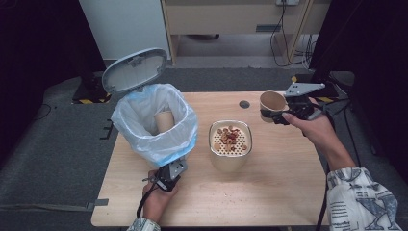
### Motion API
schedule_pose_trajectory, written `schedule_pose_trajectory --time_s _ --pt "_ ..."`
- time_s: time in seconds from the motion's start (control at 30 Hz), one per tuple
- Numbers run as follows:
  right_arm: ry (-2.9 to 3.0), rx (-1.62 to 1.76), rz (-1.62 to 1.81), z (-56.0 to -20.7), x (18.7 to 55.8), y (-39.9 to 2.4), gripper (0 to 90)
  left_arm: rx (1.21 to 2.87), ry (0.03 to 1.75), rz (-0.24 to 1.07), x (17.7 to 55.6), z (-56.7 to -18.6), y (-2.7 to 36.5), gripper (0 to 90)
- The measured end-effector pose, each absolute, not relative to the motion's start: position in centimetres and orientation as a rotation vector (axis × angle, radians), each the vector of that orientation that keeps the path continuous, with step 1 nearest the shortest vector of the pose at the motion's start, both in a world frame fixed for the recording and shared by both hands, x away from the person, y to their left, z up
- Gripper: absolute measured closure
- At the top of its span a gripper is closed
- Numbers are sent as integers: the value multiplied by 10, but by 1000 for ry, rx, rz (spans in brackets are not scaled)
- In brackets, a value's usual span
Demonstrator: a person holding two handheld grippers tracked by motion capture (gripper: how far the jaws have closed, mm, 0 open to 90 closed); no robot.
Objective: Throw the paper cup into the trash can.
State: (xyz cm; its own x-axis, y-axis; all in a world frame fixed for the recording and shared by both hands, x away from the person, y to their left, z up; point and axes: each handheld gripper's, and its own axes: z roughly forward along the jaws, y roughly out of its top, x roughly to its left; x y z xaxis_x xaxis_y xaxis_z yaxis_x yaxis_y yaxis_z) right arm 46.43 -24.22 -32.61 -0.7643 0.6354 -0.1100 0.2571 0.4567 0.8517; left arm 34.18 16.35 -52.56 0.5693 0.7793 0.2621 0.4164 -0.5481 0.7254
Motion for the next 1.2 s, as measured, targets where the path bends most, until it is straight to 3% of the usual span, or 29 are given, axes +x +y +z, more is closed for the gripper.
schedule_pose_trajectory --time_s 1.2 --pt "2353 744 1317 -308 467 -201 337 2206 920 775 344 -525 164 887"
